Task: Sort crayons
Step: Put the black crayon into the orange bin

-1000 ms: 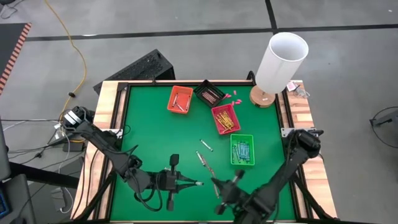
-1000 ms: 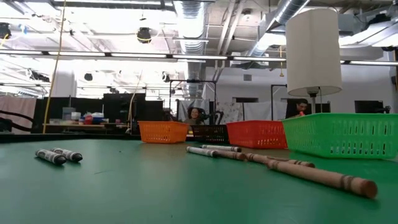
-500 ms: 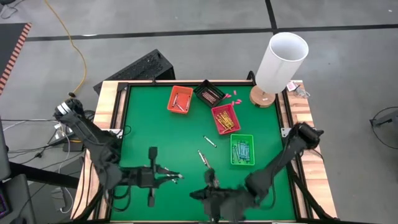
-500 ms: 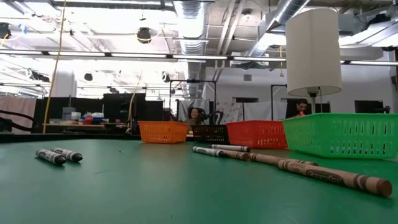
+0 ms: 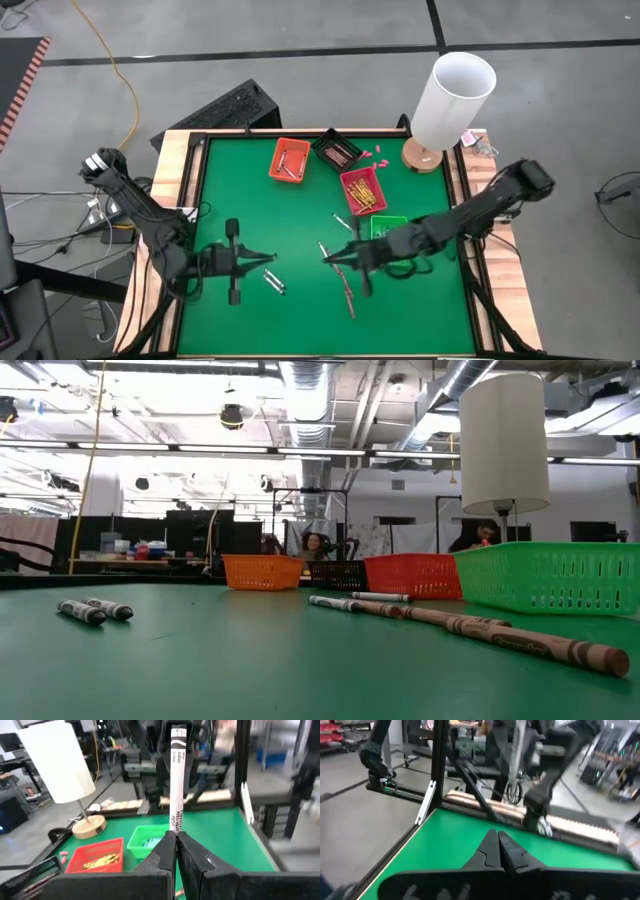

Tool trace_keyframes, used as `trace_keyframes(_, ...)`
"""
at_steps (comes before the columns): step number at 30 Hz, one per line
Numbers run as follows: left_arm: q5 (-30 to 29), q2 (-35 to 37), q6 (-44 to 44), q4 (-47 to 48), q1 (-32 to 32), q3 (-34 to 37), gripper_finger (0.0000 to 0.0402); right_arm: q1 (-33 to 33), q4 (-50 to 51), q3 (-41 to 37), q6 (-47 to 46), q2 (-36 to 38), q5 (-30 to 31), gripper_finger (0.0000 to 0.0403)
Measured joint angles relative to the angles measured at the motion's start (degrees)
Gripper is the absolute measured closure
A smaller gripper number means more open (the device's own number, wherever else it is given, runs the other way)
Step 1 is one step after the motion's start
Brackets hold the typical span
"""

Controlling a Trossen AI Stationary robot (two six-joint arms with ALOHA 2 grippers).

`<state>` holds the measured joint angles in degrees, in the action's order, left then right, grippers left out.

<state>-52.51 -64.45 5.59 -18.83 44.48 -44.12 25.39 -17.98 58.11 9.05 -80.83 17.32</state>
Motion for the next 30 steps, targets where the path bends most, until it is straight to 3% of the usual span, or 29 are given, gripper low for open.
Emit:
trace_keyframes(5,7.2,2.8,-1.9,-17.3,-4.8,11.2,0.0401,-0.1,-6.6,-12.6,-7.3,8.6,-0.9,0.0397)
trace_keyframes(10,15.9,0.2,-10.1,-25.9,-11.4,16.9,0.0401,-0.5,-21.0,-20.7,-7.4,7.4,0.3,0.0376)
trace_keyframes(15,20.4,-4.0,-13.7,-26.4,-15.2,16.5,0.0401,-1.6,-27.4,-21.9,-4.7,2.2,6.4,0.0336)
trace_keyframes(25,25.4,-10.7,-13.2,-32.2,-18.5,16.4,0.0401,-4.5,-47.1,-21.9,-1.1,-8.6,6.9,0.0238)
trace_keyframes(30,25.3,-10.7,-12.2,-32.8,-19.6,16.4,0.0401,-4.9,-49.1,-20.8,-1.1,-10.4,6.7,0.0202)
